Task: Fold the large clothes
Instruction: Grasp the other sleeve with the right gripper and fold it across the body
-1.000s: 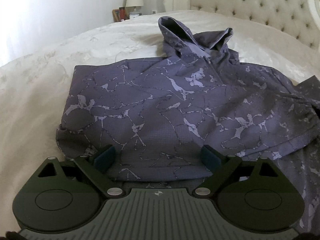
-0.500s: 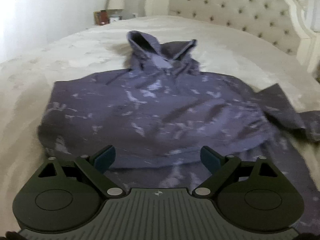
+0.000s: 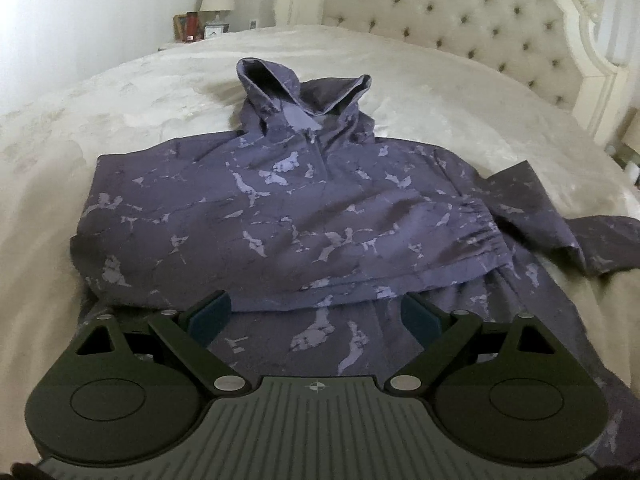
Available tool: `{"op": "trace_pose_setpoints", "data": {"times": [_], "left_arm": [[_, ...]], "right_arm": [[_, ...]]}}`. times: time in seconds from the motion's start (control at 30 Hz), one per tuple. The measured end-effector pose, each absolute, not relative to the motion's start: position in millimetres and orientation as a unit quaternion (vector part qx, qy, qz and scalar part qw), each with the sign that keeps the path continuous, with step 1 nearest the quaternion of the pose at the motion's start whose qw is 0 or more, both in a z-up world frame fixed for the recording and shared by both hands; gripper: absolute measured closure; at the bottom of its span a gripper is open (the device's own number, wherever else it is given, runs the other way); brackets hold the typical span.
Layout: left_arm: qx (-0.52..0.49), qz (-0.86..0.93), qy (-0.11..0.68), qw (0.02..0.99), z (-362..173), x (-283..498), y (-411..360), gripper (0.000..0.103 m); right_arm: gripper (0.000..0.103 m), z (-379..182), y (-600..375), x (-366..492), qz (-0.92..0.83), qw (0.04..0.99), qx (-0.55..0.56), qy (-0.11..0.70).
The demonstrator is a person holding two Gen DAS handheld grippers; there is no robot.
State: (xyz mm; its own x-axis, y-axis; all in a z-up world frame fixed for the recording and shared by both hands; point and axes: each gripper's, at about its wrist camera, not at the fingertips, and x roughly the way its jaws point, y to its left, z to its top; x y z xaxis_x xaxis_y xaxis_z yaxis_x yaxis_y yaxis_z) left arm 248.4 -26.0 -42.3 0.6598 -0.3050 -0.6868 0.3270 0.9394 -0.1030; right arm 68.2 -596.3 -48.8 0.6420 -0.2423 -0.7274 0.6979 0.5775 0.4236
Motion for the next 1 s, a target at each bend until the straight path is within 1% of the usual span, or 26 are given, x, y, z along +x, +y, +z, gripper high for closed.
{"op": "trace_pose_setpoints", "data": {"times": [0.07,0.2,0.4,0.57,0.7,0.87,1.0], "left_arm": [[0.013,-0.174,0.375,0.911,-42,248,-21,0.011],[0.004,-0.17,0.377,0.91,-39,252,-12,0.011],[-0.021,-0.168,0.373,0.912,-33,257,7,0.011],[-0.031,-0.162,0.365,0.916,-28,258,25,0.011],[-0.037,-0.151,0.359,0.92,-25,257,45,0.011],[-0.051,-0.136,0.353,0.924,-23,254,72,0.011],[-0.058,-0.125,0.35,0.926,-22,253,91,0.011]], "right_arm": [[0.078,-35,-587,71,-0.285,0.842,0.335,0.312],[0.082,16,-572,83,-0.272,0.873,0.288,0.284],[0.082,103,-530,123,-0.217,0.917,0.244,0.229],[0.082,146,-465,164,-0.143,0.944,0.208,0.21],[0.082,157,-398,201,-0.067,0.957,0.191,0.206],[0.082,144,-317,243,0.03,0.96,0.18,0.211],[0.082,121,-254,270,0.099,0.955,0.172,0.22]]}}
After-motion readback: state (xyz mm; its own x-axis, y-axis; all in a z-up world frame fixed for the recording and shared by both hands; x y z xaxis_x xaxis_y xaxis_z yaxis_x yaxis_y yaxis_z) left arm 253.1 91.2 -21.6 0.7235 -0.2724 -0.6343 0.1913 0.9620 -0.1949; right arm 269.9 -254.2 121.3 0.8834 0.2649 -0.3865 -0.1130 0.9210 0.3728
